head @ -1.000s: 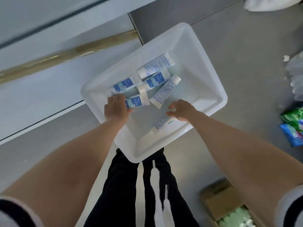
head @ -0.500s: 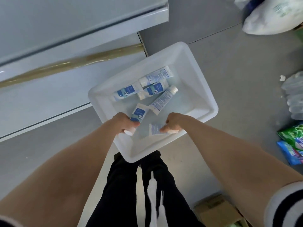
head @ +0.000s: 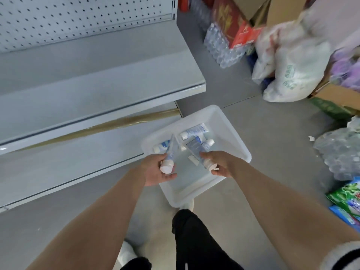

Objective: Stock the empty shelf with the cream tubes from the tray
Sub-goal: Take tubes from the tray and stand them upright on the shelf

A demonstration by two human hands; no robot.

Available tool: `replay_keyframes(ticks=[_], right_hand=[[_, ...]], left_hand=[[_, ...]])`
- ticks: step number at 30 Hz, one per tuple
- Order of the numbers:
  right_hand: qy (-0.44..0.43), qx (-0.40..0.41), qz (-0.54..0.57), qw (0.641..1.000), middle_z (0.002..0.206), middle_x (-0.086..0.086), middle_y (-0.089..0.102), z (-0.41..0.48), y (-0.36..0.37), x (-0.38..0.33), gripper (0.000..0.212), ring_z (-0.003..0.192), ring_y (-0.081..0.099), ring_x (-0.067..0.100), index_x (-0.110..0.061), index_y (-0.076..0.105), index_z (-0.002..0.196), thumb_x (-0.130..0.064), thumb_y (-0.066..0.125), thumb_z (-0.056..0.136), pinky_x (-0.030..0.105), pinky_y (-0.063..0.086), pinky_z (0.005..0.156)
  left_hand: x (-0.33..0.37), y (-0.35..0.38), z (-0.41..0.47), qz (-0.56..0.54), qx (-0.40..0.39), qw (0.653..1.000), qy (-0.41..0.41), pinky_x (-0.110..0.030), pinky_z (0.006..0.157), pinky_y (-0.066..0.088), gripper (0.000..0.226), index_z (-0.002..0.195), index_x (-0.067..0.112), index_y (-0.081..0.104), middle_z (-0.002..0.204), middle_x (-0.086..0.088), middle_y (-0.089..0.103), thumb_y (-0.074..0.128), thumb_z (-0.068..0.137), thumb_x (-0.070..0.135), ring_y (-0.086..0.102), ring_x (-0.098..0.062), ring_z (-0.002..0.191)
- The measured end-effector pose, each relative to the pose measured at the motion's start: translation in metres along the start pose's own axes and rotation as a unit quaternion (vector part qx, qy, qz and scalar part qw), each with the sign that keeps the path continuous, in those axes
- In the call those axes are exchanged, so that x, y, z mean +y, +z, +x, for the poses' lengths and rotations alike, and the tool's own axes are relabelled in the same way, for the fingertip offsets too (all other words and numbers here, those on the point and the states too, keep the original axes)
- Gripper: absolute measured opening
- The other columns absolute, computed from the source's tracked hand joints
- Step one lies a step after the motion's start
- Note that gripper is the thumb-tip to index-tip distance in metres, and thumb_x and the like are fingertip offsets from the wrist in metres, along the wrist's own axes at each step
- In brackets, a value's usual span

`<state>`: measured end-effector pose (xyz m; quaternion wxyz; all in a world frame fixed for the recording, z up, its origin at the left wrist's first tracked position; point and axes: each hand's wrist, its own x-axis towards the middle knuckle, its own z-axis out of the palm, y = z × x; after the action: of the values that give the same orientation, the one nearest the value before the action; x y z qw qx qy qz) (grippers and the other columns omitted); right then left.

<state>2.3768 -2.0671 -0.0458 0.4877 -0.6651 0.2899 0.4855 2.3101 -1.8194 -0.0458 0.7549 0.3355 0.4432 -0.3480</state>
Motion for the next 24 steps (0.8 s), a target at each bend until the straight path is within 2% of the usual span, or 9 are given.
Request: replay_keyframes(ticks=[4, 6, 8, 11, 13, 16, 18, 21, 24], right_hand=[[-0.041, -0.005, 0.084, 0.996, 0.070, -0.002, 0.061, -0.048, 0.054, -0.001, 0.029, 0.058, 0.053, 0.011, -0.020, 0.062, 0.095, -0.032, 0.081, 0.076, 0.022, 0.039, 0.055], [-0.059, -0.005, 0.111, 0.992, 0.073, -0.001, 0.061, -0.070, 0.087, 0.000, 0.036, 0.063, 0.055, 0.012, -0.020, 0.061, 0.100, -0.033, 0.083, 0.075, 0.022, 0.040, 0.052], [-0.092, -0.026, 0.136, 0.986, 0.079, 0.000, 0.061, -0.094, 0.120, -0.001, 0.034, 0.070, 0.056, 0.013, -0.019, 0.062, 0.101, -0.033, 0.081, 0.077, 0.022, 0.042, 0.054], [-0.159, -0.084, 0.161, 0.970, 0.089, 0.004, 0.062, -0.130, 0.167, -0.007, 0.025, 0.078, 0.059, 0.017, -0.016, 0.062, 0.103, -0.025, 0.074, 0.083, 0.026, 0.044, 0.067], [-0.215, -0.121, 0.167, 0.955, 0.098, 0.007, 0.065, -0.153, 0.196, -0.018, 0.029, 0.088, 0.062, 0.022, -0.015, 0.063, 0.108, -0.021, 0.071, 0.081, 0.033, 0.046, 0.079], [-0.292, -0.175, 0.161, 0.926, 0.104, 0.007, 0.064, -0.190, 0.236, -0.045, 0.030, 0.096, 0.060, 0.023, -0.018, 0.060, 0.110, -0.018, 0.068, 0.081, 0.038, 0.047, 0.086], [-0.341, -0.212, 0.142, 0.905, 0.112, 0.008, 0.063, -0.214, 0.258, -0.065, 0.039, 0.104, 0.059, 0.026, -0.018, 0.057, 0.120, -0.016, 0.069, 0.084, 0.040, 0.048, 0.087], [-0.403, -0.243, 0.114, 0.875, 0.118, 0.008, 0.063, -0.255, 0.286, -0.099, 0.051, 0.109, 0.061, 0.027, -0.016, 0.053, 0.130, -0.014, 0.068, 0.081, 0.041, 0.051, 0.089], [-0.453, -0.252, 0.084, 0.851, 0.124, 0.011, 0.063, -0.299, 0.312, -0.139, 0.061, 0.116, 0.060, 0.030, -0.014, 0.051, 0.135, -0.008, 0.071, 0.078, 0.045, 0.049, 0.094]], left_hand=[[0.005, -0.016, -0.063, 0.010, -0.012, 0.998, 0.065, -0.027, 0.049, 0.048, 0.042, 0.122, 0.006, 0.051, 0.080, -0.014, 0.055, 0.054, 0.095, 0.039, 0.054, -0.020, 0.059], [0.008, -0.031, -0.100, 0.054, -0.023, 0.993, 0.106, -0.029, 0.054, 0.048, 0.047, 0.112, 0.005, 0.056, 0.078, -0.012, 0.058, 0.060, 0.089, 0.046, 0.053, -0.018, 0.061], [0.015, -0.048, -0.137, 0.095, -0.042, 0.982, 0.160, -0.030, 0.065, 0.047, 0.041, 0.109, 0.006, 0.059, 0.084, -0.013, 0.064, 0.063, 0.088, 0.041, 0.055, -0.019, 0.068], [0.034, -0.075, -0.194, 0.172, -0.083, 0.952, 0.238, -0.031, 0.077, 0.053, 0.034, 0.116, 0.007, 0.059, 0.106, -0.013, 0.070, 0.062, 0.091, 0.030, 0.066, -0.020, 0.091], [0.047, -0.092, -0.232, 0.204, -0.102, 0.934, 0.276, -0.033, 0.086, 0.055, 0.033, 0.119, 0.001, 0.059, 0.116, -0.015, 0.068, 0.060, 0.093, 0.020, 0.066, -0.021, 0.103], [0.065, -0.114, -0.291, 0.214, -0.119, 0.909, 0.338, -0.035, 0.089, 0.055, 0.021, 0.112, 0.001, 0.061, 0.112, -0.015, 0.068, 0.058, 0.093, 0.010, 0.066, -0.024, 0.101], [0.077, -0.126, -0.330, 0.227, -0.101, 0.890, 0.383, -0.038, 0.093, 0.052, 0.019, 0.110, 0.007, 0.061, 0.108, -0.011, 0.068, 0.060, 0.091, 0.008, 0.066, -0.024, 0.100], [0.098, -0.144, -0.385, 0.244, -0.055, 0.856, 0.452, -0.041, 0.101, 0.047, 0.038, 0.124, 0.015, 0.058, 0.116, -0.004, 0.067, 0.066, 0.087, 0.009, 0.063, -0.023, 0.109], [0.121, -0.157, -0.438, 0.239, 0.022, 0.809, 0.536, -0.038, 0.097, 0.049, 0.036, 0.121, 0.020, 0.060, 0.120, -0.001, 0.067, 0.068, 0.087, 0.012, 0.064, -0.019, 0.106]])
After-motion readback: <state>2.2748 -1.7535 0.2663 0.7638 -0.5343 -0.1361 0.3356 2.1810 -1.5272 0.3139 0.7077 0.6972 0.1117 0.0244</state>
